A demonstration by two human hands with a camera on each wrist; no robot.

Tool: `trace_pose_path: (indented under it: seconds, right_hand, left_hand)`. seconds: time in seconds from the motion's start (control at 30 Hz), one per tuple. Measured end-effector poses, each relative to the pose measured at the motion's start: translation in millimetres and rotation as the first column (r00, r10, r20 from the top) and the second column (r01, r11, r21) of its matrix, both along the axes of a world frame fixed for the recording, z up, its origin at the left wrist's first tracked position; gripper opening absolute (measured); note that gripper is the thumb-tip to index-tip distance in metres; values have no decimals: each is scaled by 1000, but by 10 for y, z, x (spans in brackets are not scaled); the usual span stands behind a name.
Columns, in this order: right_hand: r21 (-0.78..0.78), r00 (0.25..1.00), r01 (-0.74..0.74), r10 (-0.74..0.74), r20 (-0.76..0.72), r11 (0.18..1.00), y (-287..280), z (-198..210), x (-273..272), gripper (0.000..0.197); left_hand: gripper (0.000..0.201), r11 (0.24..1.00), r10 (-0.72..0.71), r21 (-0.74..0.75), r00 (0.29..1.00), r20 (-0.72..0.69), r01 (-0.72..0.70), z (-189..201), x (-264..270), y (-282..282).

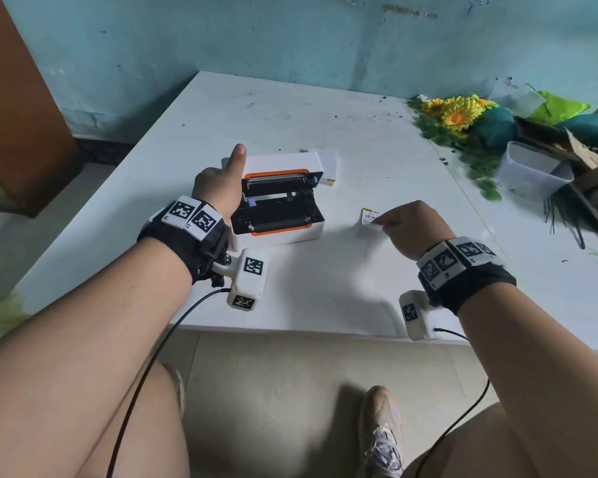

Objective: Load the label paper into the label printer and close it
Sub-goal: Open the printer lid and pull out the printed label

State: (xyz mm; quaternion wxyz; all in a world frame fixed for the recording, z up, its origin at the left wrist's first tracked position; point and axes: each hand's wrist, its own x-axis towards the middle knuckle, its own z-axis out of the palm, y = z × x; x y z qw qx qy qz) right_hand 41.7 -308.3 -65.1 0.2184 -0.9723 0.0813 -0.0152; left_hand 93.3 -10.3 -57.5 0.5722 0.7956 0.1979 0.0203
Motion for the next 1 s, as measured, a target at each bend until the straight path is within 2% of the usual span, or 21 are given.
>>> trace_pose_path:
  seconds: [0.17,0.27,0.3,0.37,0.43,0.5,0.57,0.63,0.7,0.8,0.9,1.0]
  right_hand:
    - [-33,983,39,-44,-176,999,38,-48,18,42]
    - [14,975,82,-77,-207,997,62,12,30,20]
    - [22,973,90,-83,-214,996,72,36,24,20]
    - [59,975,115,-102,-199,992,117,85,-34,32]
    - [142,981,108,-82,-176,984,162,110,-78,44]
    - [305,997,35,-12,-78,952,235,131,-85,50]
    - [468,1000,-26,21,15,883,373,180,-84,38]
    - [548,996,-91,82,40,832,534,198,-70,27]
    - [514,985,-161,166,36,843,709,151,-45,29]
    - [401,976,-213,214,43,891,875,-9,58,41]
    - [280,978,-199,208,-3,939,964,-93,114,49]
    - [226,980,-190,198,-12,955,946,-121,125,52]
  left_hand:
    - [59,999,15,-29,999,31,-14,-57,48,-2]
    - [59,1000,7,-19,999,53,-6,-64,70,-19]
    - [59,1000,1,-8,998,59,0,-86,85,-12]
    - [58,1000,-7,-15,997,77,8,-129,107,11]
    - [61,999,-20,-31,994,104,23,-171,143,36]
    - [66,999,-47,-13,992,121,48,-191,170,47]
    - [64,998,-70,12,990,119,69,-190,186,36]
    - [63,995,-92,35,990,109,88,-178,179,17]
    - [65,994,-102,58,990,97,97,-162,156,6]
    - [69,986,-126,118,991,49,119,-82,131,-32]
    - [73,971,-137,201,991,3,133,-29,156,8]
    - [73,977,-111,179,994,-23,113,-9,186,5]
